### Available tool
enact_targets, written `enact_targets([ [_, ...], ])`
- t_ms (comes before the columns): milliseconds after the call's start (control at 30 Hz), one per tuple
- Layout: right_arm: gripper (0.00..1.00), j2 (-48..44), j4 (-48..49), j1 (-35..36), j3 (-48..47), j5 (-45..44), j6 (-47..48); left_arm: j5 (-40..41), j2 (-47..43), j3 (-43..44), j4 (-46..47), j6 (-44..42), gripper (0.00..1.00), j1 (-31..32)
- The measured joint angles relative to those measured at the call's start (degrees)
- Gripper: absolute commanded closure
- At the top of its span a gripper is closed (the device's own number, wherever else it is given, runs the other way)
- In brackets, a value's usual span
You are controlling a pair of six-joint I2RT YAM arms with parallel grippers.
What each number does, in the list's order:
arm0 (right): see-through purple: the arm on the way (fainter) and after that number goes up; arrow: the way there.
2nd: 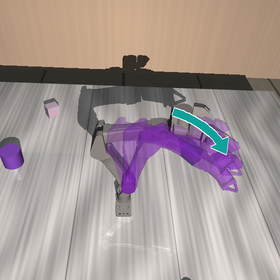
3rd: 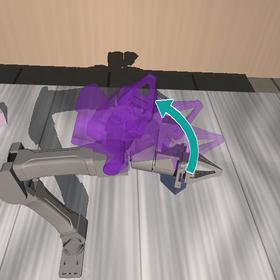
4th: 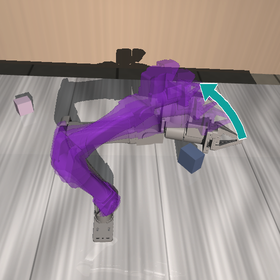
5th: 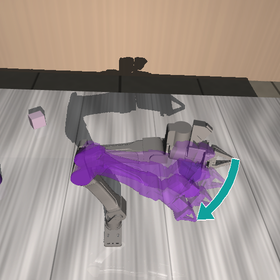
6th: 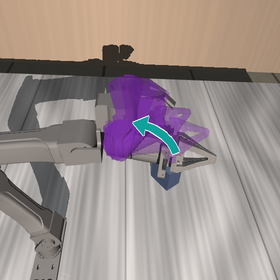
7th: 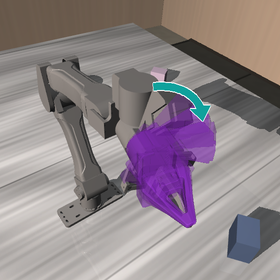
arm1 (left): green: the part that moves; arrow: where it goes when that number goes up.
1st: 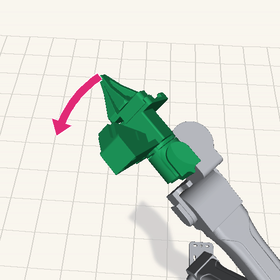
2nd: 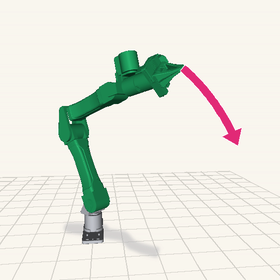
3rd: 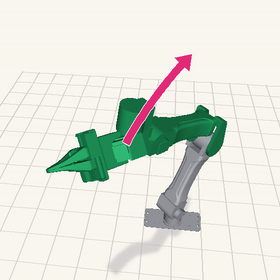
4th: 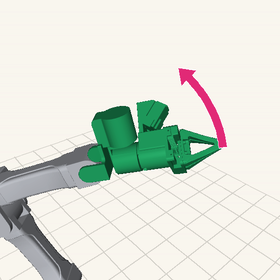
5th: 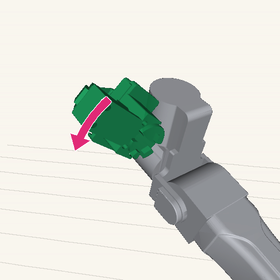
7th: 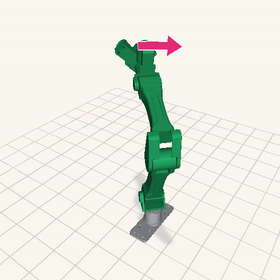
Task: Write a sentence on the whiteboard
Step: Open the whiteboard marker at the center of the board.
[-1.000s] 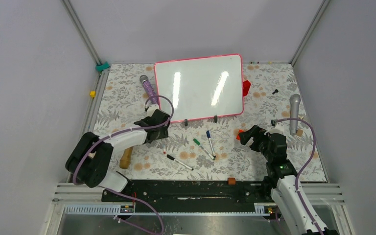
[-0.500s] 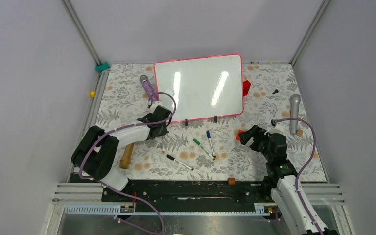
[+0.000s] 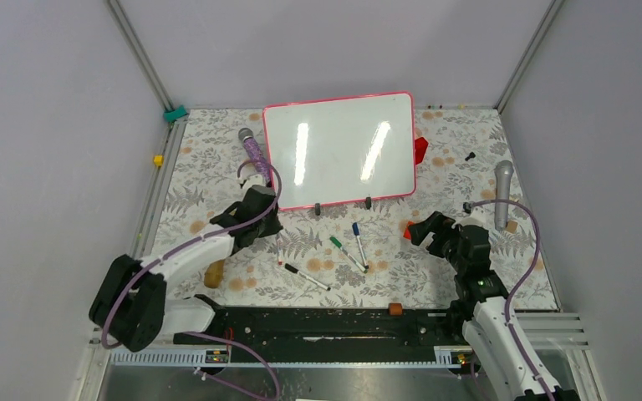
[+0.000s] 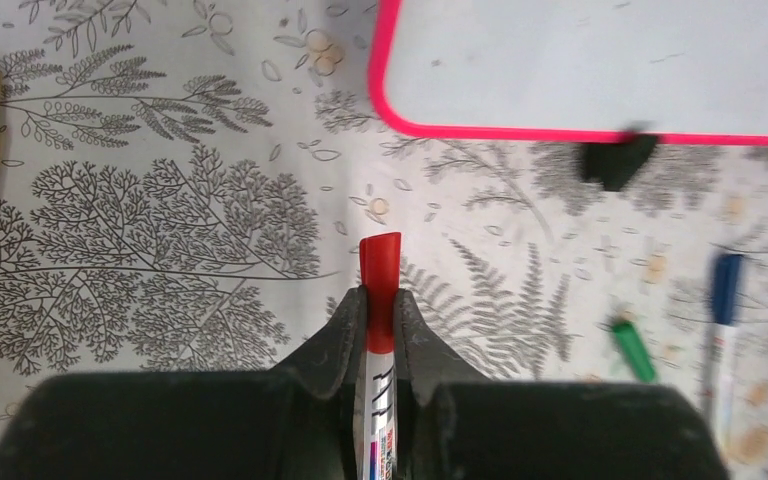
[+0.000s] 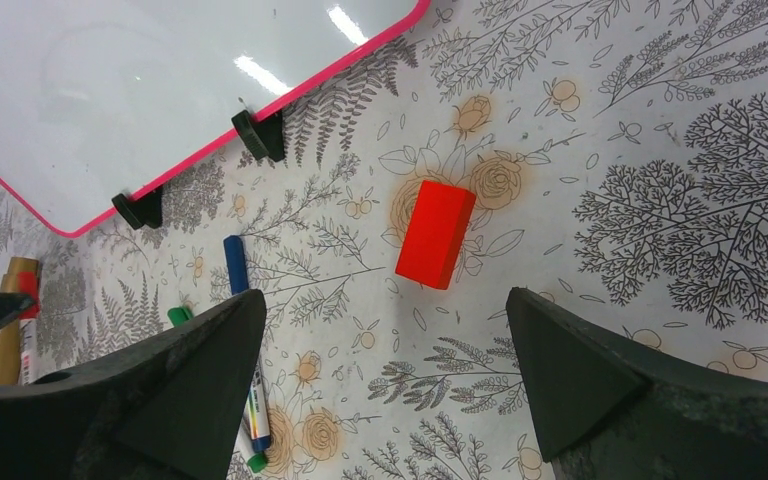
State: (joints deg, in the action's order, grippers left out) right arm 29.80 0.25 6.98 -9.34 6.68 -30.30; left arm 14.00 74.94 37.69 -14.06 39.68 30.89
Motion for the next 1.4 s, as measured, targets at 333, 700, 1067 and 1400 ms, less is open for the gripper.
enact_targets([
  [333,0.01,-7.19,-1.46,0.00,-0.13,-0.46,-6.16,-7.34,-17.05,-3.65,0.26,2.40,1.00,-0.39],
  [700,0.04,-0.04,4.59,0.02,-2.60,11.91,-14.47,-16.76,-33.51,-14.67,15.96,15.82,1.00,-2.01],
  [1067,0.11,10.95,19.28,19.21,-7.13,6.71,-24.76,-12.20,-26.47,-25.86,46.16,37.59,1.00,-1.99],
  [1400,0.27,24.33,29.31,35.91,-18.51,-7.17,-22.25,-7.39,-7.65,-25.55,77.83,49.86,1.00,3.23],
])
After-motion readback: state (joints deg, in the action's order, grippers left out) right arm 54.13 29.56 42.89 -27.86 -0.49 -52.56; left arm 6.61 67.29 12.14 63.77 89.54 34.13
